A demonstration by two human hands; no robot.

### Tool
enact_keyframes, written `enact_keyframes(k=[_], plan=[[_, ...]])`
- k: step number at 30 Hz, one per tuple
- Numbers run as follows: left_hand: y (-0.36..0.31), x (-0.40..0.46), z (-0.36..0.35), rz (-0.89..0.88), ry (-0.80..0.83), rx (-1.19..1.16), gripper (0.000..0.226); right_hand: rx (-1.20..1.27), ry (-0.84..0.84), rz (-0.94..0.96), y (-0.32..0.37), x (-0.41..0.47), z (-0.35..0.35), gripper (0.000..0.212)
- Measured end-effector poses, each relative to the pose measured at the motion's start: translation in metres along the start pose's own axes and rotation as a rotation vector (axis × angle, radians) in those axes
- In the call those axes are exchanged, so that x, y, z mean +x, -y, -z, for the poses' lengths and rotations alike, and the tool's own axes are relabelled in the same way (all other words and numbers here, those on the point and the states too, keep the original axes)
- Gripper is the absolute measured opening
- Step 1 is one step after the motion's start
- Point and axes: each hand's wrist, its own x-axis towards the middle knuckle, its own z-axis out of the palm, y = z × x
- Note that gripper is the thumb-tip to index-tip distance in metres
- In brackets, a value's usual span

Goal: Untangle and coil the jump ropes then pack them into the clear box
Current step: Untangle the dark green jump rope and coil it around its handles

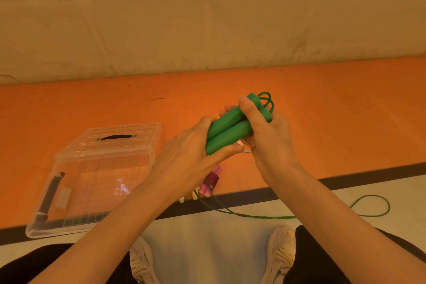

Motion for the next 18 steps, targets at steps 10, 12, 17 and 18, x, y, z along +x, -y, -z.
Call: enact_keyframes(k=[10,12,17,18], plan=[[0.002,0.005,0.007,-0.031,0.076,0.016,0.053,-0.047,0.104,-0.089,-0.002,0.009,0.012,0.034],[0.006,0.007,0.011,-0.011,0.055,-0.024,0.051,-0.191,0.252,-0.113,-0.004,0.011,0.02,0.054],[0.009,0.011,0.018,0.007,0.007,-0.099,0.045,-0.323,0.619,-0.259,-0.017,0.0,0.03,0.079],[0.008,0.011,0.017,0.004,0.004,-0.107,0.045,-0.378,0.64,-0.279,-0.021,-0.004,0.03,0.081]])
